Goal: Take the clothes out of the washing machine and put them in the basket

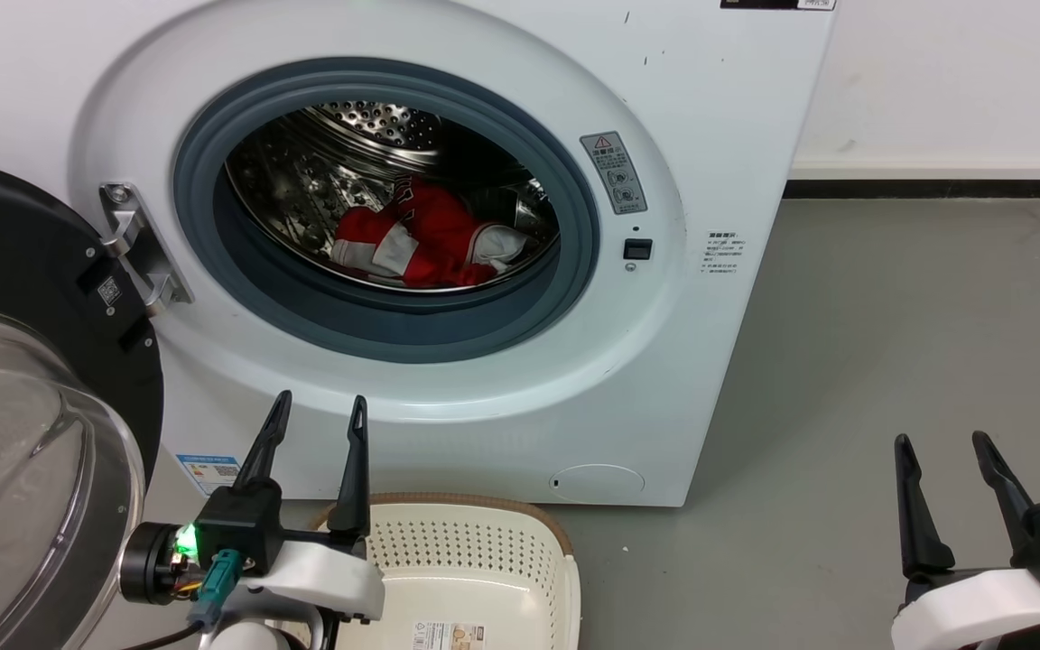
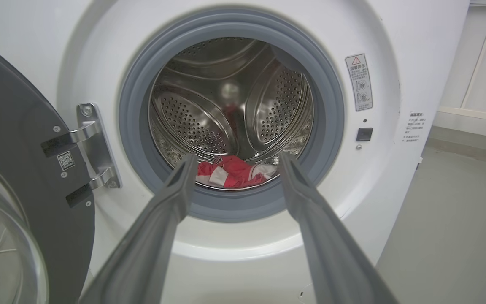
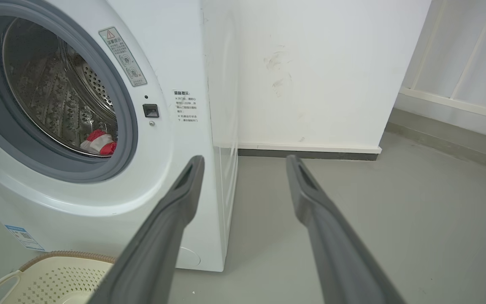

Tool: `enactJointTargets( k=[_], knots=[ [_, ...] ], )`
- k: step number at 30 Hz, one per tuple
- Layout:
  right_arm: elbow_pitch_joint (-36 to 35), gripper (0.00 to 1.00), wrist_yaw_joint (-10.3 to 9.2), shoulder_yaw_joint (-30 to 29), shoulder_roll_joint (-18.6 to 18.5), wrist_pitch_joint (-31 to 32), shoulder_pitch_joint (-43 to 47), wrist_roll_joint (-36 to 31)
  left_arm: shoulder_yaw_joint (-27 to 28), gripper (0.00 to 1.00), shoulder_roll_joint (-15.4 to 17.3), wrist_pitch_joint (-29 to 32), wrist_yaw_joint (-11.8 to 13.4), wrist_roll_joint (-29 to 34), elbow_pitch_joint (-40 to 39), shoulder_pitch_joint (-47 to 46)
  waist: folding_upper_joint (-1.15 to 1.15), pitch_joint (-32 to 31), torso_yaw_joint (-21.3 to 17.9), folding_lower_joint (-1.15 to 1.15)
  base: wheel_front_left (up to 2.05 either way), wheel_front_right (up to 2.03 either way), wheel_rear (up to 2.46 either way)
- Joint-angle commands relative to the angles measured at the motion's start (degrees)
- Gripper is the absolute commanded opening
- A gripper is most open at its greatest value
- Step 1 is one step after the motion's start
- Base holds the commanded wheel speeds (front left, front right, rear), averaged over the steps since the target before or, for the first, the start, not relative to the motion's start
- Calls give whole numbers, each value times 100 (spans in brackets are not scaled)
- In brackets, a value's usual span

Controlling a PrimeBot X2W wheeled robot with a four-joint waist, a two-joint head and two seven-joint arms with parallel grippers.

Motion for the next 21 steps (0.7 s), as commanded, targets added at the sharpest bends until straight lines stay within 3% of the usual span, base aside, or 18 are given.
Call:
enactJointTargets(
  k=[1, 21],
  knots=[
    [-18, 100, -2, -3, -21, -47, 39, -97, -1, 100, -14, -48, 13, 103, 4, 45, 0, 0, 2, 0, 0, 0, 0],
    [47, 100, -2, -14, -19, -53, 70, -249, 108, 100, -79, -90, 42, 284, 246, 11, 0, 14, 2, 0, 0, 0, 0]
  ],
)
